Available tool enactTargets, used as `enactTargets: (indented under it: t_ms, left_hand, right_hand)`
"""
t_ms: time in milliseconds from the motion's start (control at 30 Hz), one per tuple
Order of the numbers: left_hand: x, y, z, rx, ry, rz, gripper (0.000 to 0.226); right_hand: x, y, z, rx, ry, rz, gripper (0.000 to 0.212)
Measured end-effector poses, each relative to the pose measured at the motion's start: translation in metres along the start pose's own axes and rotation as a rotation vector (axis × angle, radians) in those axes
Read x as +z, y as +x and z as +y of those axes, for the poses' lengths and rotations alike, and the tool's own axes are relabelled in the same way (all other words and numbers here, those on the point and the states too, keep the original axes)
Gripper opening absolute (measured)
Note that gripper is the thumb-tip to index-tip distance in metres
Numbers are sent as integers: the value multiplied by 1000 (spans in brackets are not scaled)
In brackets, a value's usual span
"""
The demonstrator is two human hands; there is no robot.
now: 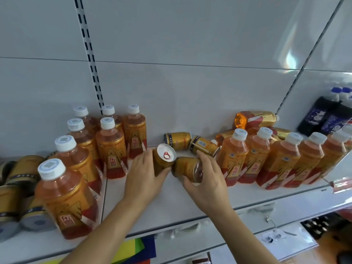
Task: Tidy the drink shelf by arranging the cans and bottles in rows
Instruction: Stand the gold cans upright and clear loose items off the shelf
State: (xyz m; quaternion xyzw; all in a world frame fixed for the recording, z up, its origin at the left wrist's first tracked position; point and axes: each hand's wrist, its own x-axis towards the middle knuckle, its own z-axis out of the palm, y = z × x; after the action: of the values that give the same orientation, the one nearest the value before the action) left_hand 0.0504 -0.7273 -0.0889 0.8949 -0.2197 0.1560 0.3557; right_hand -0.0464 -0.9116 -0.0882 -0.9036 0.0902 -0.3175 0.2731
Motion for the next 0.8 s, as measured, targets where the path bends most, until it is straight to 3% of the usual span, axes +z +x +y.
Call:
enactTargets:
  t_ms: [167,433,600,800]
  left_hand:
    - [2,-12,4,-111,-180,-41,62]
    - [3,-24,-5,-161,-356,-94,79]
    - [4,-36,2,-188,-375,-34,74]
    - [-12,-78,29,-228,-322,110,71]
  right_hand:
    - [3,4,-15,50,52,-58,88]
    - [9,-10,-1,121,138,-221,101]
    - [2,-15,6,121,183,-197,84]
    - [-11,-26,9,-16,212,-159,84]
